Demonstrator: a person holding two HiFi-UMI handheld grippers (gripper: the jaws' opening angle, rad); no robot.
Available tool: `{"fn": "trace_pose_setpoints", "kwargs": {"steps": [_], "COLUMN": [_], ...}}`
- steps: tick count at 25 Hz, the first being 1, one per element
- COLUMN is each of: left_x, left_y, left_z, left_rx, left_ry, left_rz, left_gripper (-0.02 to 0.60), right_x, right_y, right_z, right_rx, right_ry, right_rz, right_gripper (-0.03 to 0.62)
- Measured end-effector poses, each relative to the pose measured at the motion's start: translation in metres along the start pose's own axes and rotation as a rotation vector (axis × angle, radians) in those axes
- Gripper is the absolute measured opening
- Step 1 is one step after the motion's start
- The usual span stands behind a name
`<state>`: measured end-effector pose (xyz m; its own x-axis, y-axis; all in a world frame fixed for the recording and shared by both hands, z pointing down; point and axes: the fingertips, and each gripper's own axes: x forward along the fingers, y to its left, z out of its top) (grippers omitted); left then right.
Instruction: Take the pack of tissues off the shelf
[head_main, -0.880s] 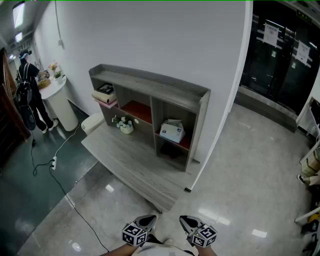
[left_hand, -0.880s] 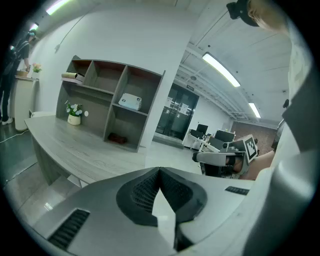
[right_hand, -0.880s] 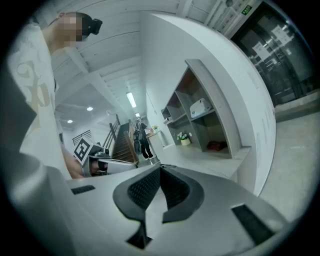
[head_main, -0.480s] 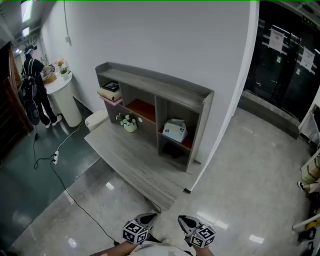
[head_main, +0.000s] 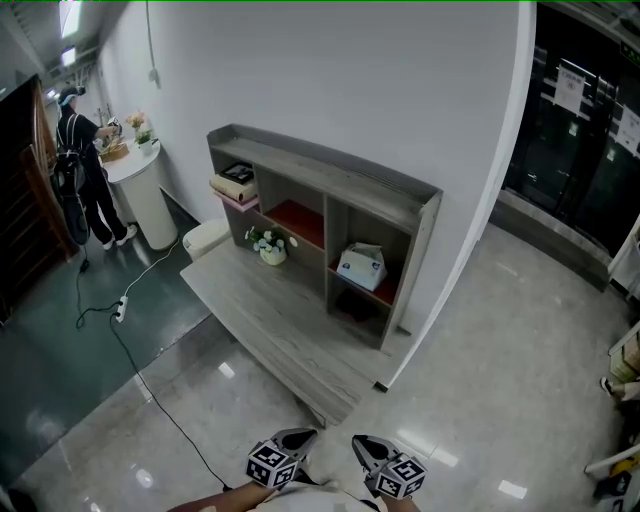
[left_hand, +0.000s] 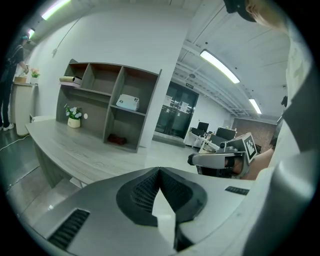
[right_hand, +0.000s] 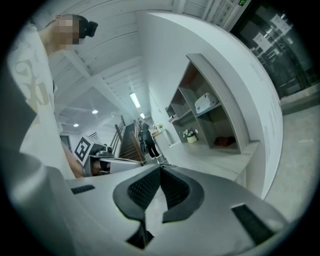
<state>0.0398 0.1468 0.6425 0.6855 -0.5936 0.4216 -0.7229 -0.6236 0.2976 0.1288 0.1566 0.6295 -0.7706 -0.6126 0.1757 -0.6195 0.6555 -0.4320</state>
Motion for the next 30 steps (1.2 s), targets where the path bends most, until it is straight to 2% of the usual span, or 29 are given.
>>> {"fn": "trace_pose_setpoints", "kwargs": {"steps": [6,18,24,30], "left_x": [0.001,0.008,0.016,0.033], "left_y": [0.009,0.044,0.064,0.086], "left_z": [0.003,0.026,0.028,0.057], "left_rx": [0.009,-0.002,-0.027,-0.043], "left_ry": [0.016,-0.010,-0.004,-0.043], "left_rz": [0.000,0.015,0.022,0.018], "left_gripper": [0.012,0.012,0.012,0.012], "right_x": [0.011,0.042,0.055,0.066], "right_y": [-0.006,-0.022,-0.032,-0.052], "right_z": [0.004,0.024,0.032,0.043], "right_rx": [0.008,-0.012,-0.012,0.001], "right_ry": [0.010,0.020,0.024,0.018], "right_rz": [0.002,-0.007,-0.016,-0.043], "right_gripper": [0.005,0.005,0.005,0.005]}}
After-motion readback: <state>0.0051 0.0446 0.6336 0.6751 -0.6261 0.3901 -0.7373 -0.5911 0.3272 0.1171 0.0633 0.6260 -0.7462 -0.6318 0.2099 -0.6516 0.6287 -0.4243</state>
